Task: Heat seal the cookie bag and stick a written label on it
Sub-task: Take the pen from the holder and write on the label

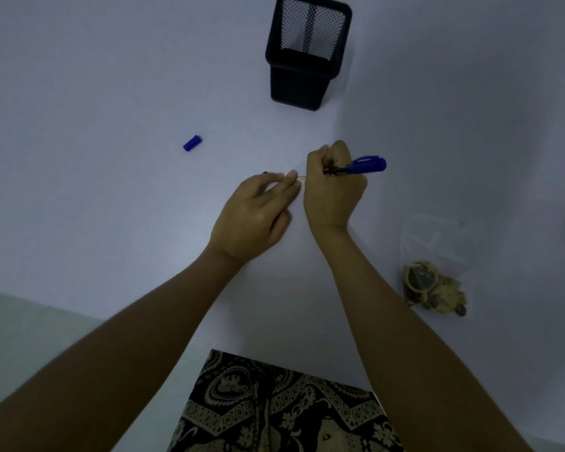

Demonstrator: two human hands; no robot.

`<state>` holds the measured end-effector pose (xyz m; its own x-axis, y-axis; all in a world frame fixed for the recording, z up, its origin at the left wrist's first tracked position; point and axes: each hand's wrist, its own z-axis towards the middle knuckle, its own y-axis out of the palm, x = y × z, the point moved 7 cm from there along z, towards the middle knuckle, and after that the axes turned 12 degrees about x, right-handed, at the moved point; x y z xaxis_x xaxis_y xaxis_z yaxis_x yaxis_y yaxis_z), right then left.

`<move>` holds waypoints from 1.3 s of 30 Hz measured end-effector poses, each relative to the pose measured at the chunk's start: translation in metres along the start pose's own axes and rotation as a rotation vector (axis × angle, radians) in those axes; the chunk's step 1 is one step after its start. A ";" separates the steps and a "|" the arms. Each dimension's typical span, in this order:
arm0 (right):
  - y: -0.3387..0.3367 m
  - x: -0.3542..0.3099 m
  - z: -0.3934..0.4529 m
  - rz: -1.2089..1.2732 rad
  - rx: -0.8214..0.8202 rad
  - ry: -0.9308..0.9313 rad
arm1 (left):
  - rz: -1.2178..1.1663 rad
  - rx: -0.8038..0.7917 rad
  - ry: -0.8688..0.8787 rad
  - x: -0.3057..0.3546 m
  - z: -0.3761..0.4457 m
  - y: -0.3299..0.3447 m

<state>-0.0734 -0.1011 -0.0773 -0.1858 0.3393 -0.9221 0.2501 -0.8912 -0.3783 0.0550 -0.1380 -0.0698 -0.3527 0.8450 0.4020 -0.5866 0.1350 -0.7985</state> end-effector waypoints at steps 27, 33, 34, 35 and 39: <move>-0.042 -0.008 0.018 0.089 -0.088 0.781 | -0.005 -0.067 -0.019 0.003 0.027 -0.011; -0.061 -0.020 0.015 0.102 -0.130 0.834 | -0.005 -0.076 -0.047 -0.002 0.037 -0.025; -0.062 -0.024 0.015 0.120 -0.131 0.841 | 0.008 -0.041 -0.089 -0.007 0.039 -0.034; -0.062 -0.029 0.015 0.138 -0.137 0.846 | 0.028 0.000 -0.159 -0.017 0.041 -0.045; -0.054 -0.053 0.016 0.173 -0.218 0.802 | 0.174 0.064 -0.568 -0.080 0.031 -0.079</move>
<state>-0.0918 -0.0758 -0.0066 0.5816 0.3876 -0.7152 0.4055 -0.9003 -0.1582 0.1072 -0.2326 -0.0250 -0.7717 0.4404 0.4589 -0.5222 -0.0268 -0.8524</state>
